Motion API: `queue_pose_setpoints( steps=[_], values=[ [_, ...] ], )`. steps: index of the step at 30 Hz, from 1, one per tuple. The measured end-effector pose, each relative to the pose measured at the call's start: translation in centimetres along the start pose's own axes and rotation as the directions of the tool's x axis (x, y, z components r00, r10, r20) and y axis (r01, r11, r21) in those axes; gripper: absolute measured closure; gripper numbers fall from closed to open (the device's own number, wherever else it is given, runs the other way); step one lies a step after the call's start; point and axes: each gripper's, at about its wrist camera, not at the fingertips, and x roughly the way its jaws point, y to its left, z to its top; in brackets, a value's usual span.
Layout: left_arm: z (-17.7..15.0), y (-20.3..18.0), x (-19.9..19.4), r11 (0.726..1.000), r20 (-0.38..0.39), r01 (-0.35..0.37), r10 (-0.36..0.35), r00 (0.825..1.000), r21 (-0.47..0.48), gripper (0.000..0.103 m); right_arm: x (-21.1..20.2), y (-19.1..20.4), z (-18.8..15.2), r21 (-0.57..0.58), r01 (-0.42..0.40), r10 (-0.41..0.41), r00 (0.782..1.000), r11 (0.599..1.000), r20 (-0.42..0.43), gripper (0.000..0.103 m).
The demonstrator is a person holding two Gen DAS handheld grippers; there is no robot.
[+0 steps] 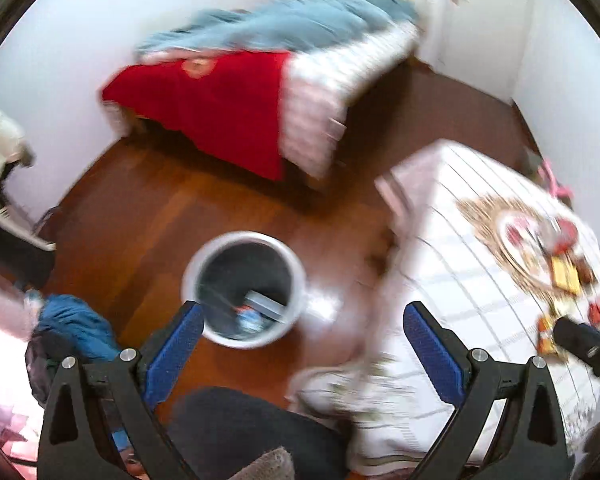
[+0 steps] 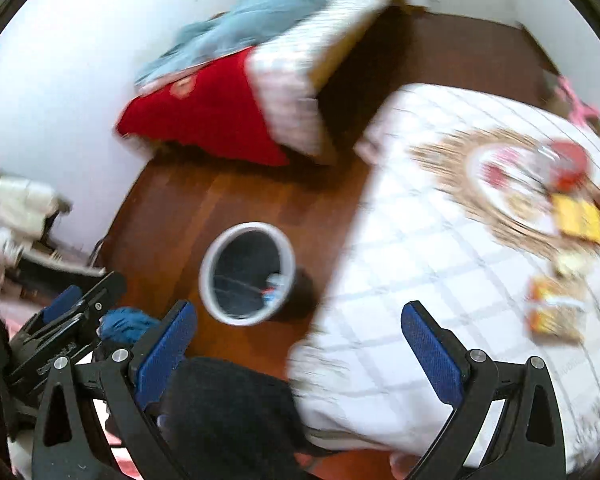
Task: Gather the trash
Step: 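Move both tools back toward the table, then grasp the yellow snack bag with the left gripper while the right grasps the pink-white box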
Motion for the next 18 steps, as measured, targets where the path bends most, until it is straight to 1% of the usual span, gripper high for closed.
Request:
queue_pose_setpoints(
  steps=[1, 3, 4, 5, 6, 7, 8, 9, 11, 12, 14, 15, 18],
  values=[
    [-0.2, -2.0, 1.0, 1.0, -0.023, 0.02, -0.02, 1.0, 0.022, 0.001, -0.4, -1.9, -0.2, 0.031, 0.024, -0.024, 1.0, 0.999, 0.003, 0.0],
    [-0.6, -6.9, 3.0, 0.995, -0.063, 0.056, -0.051, 0.997, 0.081, 0.001, -1.6, -7.6, -0.7, 0.117, 0.113, -0.113, 0.994, 0.987, -0.007, 0.0],
    [-0.7, -9.2, 3.8, 0.992, -0.076, 0.071, -0.063, 0.995, 0.109, 0.001, -2.1, -9.7, -0.8, 0.147, 0.141, -0.141, 0.99, 0.979, -0.01, 0.0],
    [-0.8, -11.5, 4.4, 0.987, -0.087, 0.086, -0.075, 0.993, 0.133, 0.001, -2.9, -12.8, -1.1, 0.19, 0.182, -0.183, 0.983, 0.965, -0.015, 0.0],
    [-0.9, -13.7, 5.1, 0.983, -0.1, 0.097, -0.082, 0.992, 0.154, 0.001, -3.4, -15.1, -1.3, 0.214, 0.218, -0.218, 0.976, 0.952, -0.023, 0.0],
    [-1.0, -16.0, 5.8, 0.978, -0.114, 0.114, -0.095, 0.989, 0.177, 0.001, -4.2, -18.0, -1.4, 0.246, 0.266, -0.266, 0.963, 0.932, -0.033, 0.0],
    [-1.2, -17.9, 6.1, 0.973, -0.128, 0.128, -0.104, 0.986, 0.192, 0.001, -4.6, -19.9, -1.3, 0.266, 0.292, -0.293, 0.955, 0.919, -0.038, 0.0],
    [-1.2, -19.7, 6.6, 0.968, -0.146, 0.142, -0.113, 0.983, 0.206, 0.001, -5.4, -23.1, -1.3, 0.299, 0.335, -0.337, 0.94, 0.893, -0.047, 0.0],
    [-1.6, -23.2, 7.3, 0.957, -0.178, 0.173, -0.133, 0.975, 0.234, 0.001, -6.2, -27.5, -1.2, 0.337, 0.384, -0.387, 0.92, 0.86, -0.063, 0.0],
    [-1.8, -24.7, 7.8, 0.953, -0.192, 0.177, -0.131, 0.973, 0.247, 0.001, -6.5, -30.3, -1.0, 0.36, 0.417, -0.422, 0.904, 0.835, -0.071, 0.0],
    [-2.4, -26.9, 8.4, 0.942, -0.225, 0.189, -0.128, 0.966, 0.278, 0.001, -6.6, -34.7, -0.7, 0.382, 0.46, -0.464, 0.882, 0.801, -0.09, 0.0],
    [-2.6, -27.9, 8.7, 0.938, -0.233, 0.189, -0.122, 0.965, 0.291, 0.001, -6.4, -36.7, -0.4, 0.393, 0.473, -0.474, 0.875, 0.789, -0.1, 0.001],
    [-3.1, -29.8, 9.0, 0.928, -0.236, 0.178, -0.103, 0.966, 0.328, 0.001, -5.6, -41.8, 0.3, 0.41, 0.504, -0.494, 0.858, 0.76, -0.14, 0.024]
  ],
)
